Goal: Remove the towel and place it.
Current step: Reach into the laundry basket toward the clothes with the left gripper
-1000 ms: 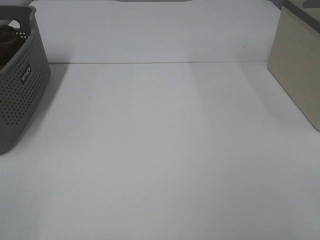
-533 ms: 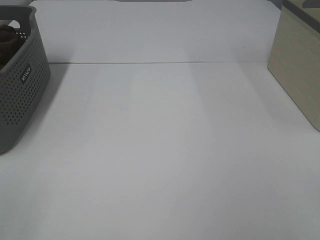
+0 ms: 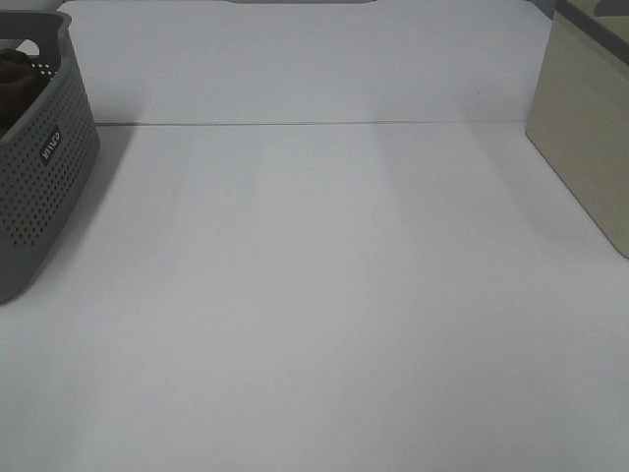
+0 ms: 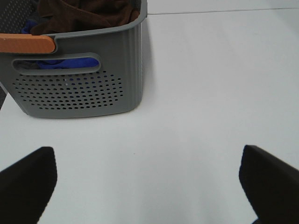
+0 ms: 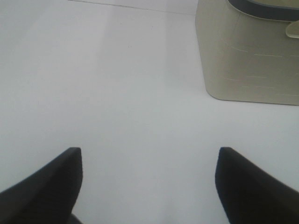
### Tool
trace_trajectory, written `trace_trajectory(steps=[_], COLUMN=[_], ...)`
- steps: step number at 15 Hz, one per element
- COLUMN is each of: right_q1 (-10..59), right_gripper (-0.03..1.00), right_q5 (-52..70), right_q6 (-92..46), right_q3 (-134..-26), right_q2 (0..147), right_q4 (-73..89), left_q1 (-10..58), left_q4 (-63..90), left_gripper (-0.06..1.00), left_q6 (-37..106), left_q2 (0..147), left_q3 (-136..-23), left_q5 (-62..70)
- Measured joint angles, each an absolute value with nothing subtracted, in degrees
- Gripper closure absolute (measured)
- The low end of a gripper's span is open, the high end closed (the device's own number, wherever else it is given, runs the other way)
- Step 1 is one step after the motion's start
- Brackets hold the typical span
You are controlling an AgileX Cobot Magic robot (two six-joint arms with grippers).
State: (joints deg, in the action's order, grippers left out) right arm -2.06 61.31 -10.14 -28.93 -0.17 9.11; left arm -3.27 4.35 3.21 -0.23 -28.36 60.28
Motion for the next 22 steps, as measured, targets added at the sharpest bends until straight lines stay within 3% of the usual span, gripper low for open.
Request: trace_trajectory(steps=[22], right_q1=[-2.06], right_gripper=[0.21], right_q5=[61.31], right_q6=[-10.14], right_q3=[-28.93], right_q2=[-0.17], right_q4=[9.11], left_q1=[-3.27], left_q4=[4.35], left_gripper=[-0.05], left_q6=[3.21], left_q2=[-0.23], left_q3=[-28.36], left_q5=[60.28])
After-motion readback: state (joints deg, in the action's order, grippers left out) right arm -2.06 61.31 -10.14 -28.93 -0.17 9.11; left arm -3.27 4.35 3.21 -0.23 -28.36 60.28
